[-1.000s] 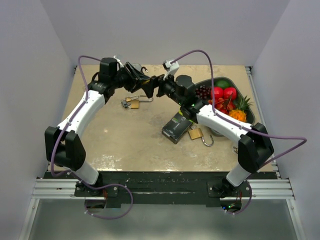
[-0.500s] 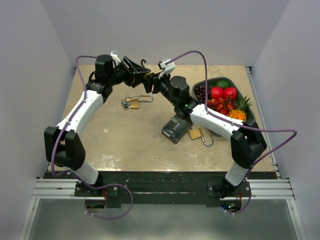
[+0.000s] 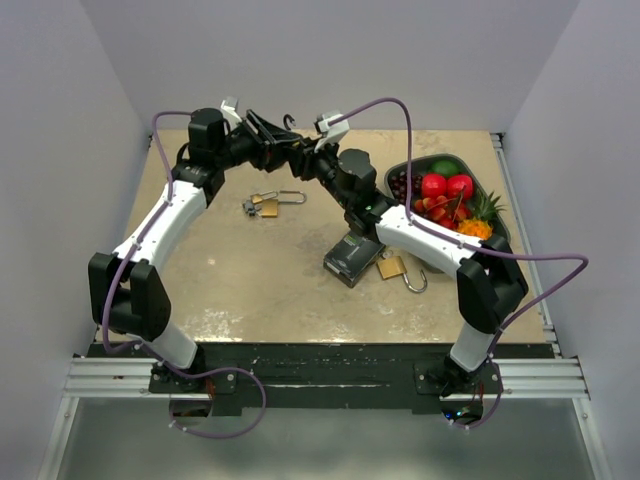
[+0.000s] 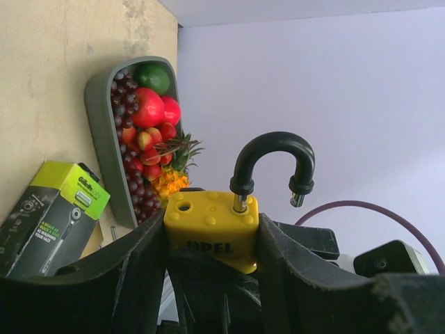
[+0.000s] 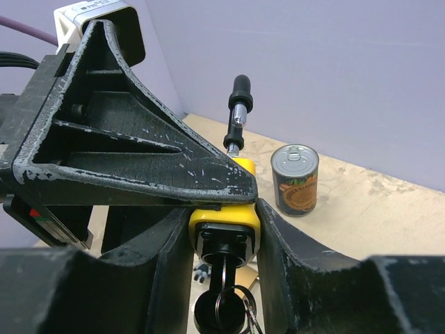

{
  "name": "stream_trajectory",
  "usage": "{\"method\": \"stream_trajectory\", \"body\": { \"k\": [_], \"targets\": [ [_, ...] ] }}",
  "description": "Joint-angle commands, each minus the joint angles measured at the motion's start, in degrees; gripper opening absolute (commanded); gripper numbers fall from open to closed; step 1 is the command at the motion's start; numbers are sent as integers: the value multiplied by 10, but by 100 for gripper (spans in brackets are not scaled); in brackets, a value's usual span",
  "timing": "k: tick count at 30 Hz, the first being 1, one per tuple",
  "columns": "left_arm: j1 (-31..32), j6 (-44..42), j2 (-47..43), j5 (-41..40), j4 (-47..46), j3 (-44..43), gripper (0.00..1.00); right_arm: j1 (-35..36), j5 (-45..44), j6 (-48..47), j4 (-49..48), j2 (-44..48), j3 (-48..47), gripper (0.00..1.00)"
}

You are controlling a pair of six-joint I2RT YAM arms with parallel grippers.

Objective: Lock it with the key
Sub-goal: Pick up the lock from the center of the board.

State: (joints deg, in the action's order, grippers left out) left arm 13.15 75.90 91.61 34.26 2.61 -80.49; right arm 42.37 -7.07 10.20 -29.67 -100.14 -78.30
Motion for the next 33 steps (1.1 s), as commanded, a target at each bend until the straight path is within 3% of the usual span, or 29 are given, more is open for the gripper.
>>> {"method": "stream_trajectory", "body": {
  "k": [1,3,7,14,15,20,23,24,26,27,28,29,30,31,33],
  "targets": [
    [-7,12,-32,16,-19,-3,5,-2,-38,-21,-31,1,-27,0],
    [-13,7,-34,9,3,6,13,-2,-37,-22,-29,7,-26,0],
    [-30,0,-42,2,23,26,49,-3,-38,-26,-25,26,-14,0],
    [-49,-9,-65,6,7,59,77,-4,-37,-24,-20,57,8,0],
    [-50,-12,-67,6,6,63,85,-4,-37,-24,-20,59,9,0],
    [-93,-80,-84,36,-17,101,99,-14,10,-46,-18,87,28,0],
    [-165,-156,-91,137,-108,144,99,-29,107,-96,5,122,54,0],
    [-184,-194,-88,223,-139,150,99,-33,170,-143,18,134,61,0],
    [-227,-258,-73,291,-130,137,99,-36,223,-201,64,158,82,0],
    [-236,-384,-63,357,-92,121,99,-37,274,-277,82,185,93,0],
    [-246,-479,-39,374,88,98,99,-36,294,-311,97,199,117,0],
    [-256,-577,-24,376,192,35,99,-35,313,-343,124,211,128,0],
    [-256,-763,-6,370,290,0,99,-36,321,-413,142,235,137,0],
    [-253,-859,35,357,488,-70,99,-35,344,-449,161,244,149,0],
    [-234,-1047,72,341,632,-121,99,-34,349,-539,215,256,155,0]
  ]
}}
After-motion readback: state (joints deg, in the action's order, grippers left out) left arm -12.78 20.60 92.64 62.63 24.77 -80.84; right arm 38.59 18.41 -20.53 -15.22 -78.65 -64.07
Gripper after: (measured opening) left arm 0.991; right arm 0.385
